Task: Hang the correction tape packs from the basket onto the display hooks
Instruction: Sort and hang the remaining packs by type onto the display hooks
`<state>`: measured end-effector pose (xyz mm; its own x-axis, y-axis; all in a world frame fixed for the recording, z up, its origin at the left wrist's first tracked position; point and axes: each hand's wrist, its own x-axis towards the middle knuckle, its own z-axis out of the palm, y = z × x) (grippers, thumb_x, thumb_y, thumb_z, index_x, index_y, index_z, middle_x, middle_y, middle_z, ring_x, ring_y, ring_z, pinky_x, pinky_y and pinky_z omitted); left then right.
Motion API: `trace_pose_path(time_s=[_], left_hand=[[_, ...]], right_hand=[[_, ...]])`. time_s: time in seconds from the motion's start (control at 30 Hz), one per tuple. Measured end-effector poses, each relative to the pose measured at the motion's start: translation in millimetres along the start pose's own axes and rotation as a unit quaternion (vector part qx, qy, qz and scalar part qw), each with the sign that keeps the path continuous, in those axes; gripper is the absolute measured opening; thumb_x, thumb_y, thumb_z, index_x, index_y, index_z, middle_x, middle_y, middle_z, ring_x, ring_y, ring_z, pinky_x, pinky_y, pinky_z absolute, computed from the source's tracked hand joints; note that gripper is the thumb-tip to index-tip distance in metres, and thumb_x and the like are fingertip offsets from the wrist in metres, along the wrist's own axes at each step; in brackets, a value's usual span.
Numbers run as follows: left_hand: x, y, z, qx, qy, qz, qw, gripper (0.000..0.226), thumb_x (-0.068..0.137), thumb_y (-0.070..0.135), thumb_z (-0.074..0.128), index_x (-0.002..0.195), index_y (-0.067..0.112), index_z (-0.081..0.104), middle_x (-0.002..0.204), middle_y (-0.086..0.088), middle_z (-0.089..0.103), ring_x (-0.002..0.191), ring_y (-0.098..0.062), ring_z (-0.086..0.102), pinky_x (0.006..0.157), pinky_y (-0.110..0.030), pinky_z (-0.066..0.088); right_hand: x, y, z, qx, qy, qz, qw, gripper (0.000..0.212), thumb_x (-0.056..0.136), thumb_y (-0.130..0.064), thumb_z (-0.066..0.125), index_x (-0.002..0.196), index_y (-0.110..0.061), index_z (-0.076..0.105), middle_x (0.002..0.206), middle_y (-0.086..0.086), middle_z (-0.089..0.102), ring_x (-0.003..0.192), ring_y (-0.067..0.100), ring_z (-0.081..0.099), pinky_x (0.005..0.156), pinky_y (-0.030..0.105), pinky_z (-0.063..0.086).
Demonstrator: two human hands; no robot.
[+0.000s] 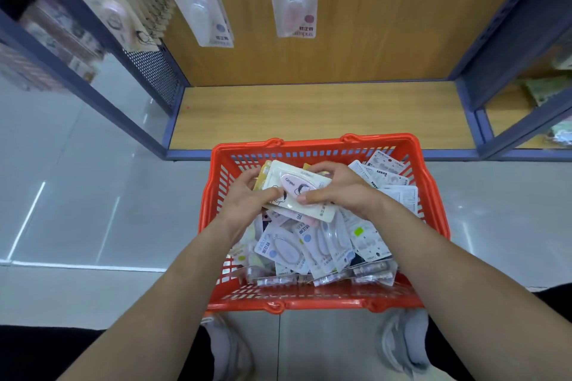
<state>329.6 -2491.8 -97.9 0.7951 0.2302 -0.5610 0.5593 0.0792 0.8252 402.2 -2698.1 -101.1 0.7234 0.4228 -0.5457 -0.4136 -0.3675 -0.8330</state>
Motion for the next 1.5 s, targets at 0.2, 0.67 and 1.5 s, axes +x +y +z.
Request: trace_pose_path(time_s=[0.2, 0.67, 1.5], left_hand=[[-2, 1, 5, 0.033, -0.014, -0.019, 0.999, 0.053, 0.076, 0.008, 0.088, 0.118, 0.023, 0.059, 0.105, -0.01, 0.076, 0.093, -0.027, 0.076, 0.087, -0.049, 0.062], [-10, 5, 35, 0.208, -0.153, -0.029, 0.966, 0.071, 0.065, 0.057, 0.088, 0.126, 0.03, 0.062, 0.11, 0.008, 0.076, 0.098, -0.01, 0.074, 0.095, -0.036, 0.058], [9, -32, 8, 0.169, -0.017, -0.037, 0.985, 0.068, 0.082, 0.025, 0.086, 0.134, 0.024, 0.043, 0.102, 0.011, 0.066, 0.086, -0.003, 0.064, 0.062, -0.018, 0.045]], right_hand=[[-12, 2, 1, 0.111, 0.092, -0.036, 0.989, 0.068, 0.064, -0.014, 0.098, 0.122, -0.02, 0.063, 0.113, 0.005, 0.073, 0.103, 0.021, 0.072, 0.091, 0.037, 0.06], [-20, 6, -13, 0.062, 0.045, -0.037, 0.996, 0.067, 0.068, -0.009, 0.095, 0.125, -0.022, 0.061, 0.108, 0.002, 0.074, 0.091, 0.013, 0.074, 0.073, 0.028, 0.057], [-35, 72, -5, -0.224, 0.031, 0.062, 0.972, 0.07, 0.078, -0.028, 0.09, 0.138, -0.012, 0.057, 0.092, -0.01, 0.064, 0.084, 0.01, 0.063, 0.075, 0.028, 0.05]])
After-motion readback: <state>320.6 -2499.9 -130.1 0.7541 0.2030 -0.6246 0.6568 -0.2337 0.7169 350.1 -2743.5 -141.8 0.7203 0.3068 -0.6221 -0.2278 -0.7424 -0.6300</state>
